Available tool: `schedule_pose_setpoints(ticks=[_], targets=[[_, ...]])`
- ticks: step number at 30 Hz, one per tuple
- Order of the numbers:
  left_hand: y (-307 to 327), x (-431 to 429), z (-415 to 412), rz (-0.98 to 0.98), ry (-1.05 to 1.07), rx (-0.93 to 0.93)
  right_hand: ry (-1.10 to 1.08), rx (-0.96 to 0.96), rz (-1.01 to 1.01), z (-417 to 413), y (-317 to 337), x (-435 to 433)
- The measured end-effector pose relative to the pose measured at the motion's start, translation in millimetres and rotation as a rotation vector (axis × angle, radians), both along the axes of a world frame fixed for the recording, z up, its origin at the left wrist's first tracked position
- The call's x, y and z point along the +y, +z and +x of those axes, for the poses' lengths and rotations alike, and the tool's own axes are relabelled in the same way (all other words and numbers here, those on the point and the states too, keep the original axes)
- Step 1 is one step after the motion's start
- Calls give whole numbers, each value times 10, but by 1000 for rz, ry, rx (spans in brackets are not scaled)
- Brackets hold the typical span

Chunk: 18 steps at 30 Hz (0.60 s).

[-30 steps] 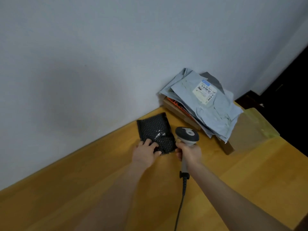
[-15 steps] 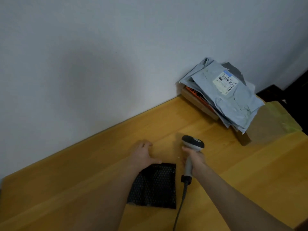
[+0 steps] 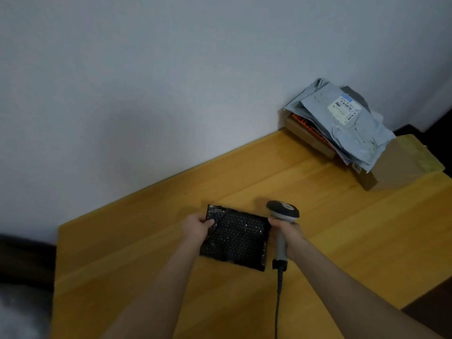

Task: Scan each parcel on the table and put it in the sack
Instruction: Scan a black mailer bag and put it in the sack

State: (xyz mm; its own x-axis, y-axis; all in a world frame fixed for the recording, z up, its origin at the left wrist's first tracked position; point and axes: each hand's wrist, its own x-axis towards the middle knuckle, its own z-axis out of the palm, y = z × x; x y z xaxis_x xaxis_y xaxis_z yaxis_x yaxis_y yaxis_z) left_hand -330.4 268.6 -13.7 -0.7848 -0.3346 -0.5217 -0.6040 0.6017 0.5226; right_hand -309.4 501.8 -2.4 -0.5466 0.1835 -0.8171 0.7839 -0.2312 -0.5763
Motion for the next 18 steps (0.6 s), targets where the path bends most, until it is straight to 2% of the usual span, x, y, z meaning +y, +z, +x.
schedule_pose_setpoints(ticks=[2, 6, 11, 15, 18], targets=[[243, -169, 64, -4, -37, 113, -38, 67, -44, 111, 146, -105], [757, -393, 265, 141, 4, 322, -87, 157, -94, 317, 479, -427], [1230, -550, 533, 587, 245, 338, -62, 238, 38, 615, 786, -850], [1496, -730, 658, 617, 321, 489, -9, 291, 95, 819, 999, -1076], [1692, -963, 689, 595, 243, 469, -33, 361, 127, 865, 1179, -1089]])
